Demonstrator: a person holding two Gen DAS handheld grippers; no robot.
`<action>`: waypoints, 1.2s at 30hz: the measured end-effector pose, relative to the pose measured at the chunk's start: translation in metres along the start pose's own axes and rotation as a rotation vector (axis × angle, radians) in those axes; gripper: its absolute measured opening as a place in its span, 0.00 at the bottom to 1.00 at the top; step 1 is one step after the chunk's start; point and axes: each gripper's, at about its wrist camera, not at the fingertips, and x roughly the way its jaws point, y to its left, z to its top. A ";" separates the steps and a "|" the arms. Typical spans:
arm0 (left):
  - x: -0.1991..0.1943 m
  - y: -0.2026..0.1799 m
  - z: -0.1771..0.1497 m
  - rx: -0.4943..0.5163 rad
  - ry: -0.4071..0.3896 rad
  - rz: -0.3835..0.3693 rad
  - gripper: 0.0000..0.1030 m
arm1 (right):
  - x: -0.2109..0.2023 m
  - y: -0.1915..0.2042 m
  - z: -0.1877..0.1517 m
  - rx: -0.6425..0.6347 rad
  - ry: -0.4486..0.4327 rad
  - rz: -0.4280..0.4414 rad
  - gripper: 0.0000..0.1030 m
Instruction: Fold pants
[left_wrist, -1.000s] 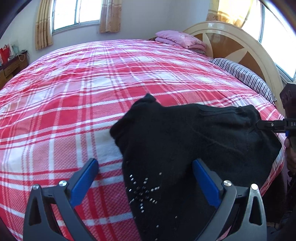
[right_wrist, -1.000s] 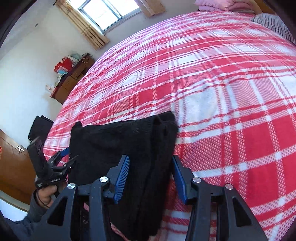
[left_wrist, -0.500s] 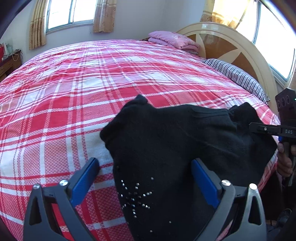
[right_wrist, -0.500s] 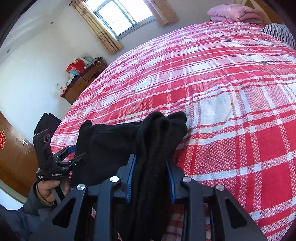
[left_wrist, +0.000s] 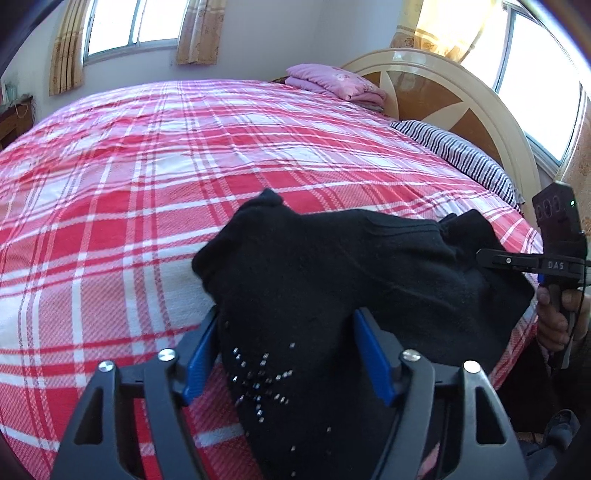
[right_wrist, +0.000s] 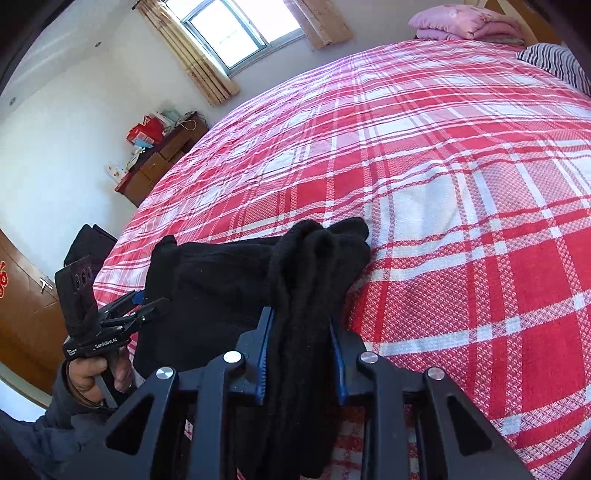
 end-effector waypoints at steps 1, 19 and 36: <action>-0.004 0.005 -0.001 -0.026 0.003 -0.018 0.67 | 0.000 -0.002 0.000 0.007 -0.002 0.007 0.27; -0.022 0.020 -0.002 -0.120 -0.030 -0.122 0.12 | -0.020 0.042 0.010 -0.099 -0.068 -0.005 0.26; -0.073 0.058 0.018 -0.159 -0.164 0.024 0.11 | 0.022 0.129 0.093 -0.291 -0.052 0.036 0.25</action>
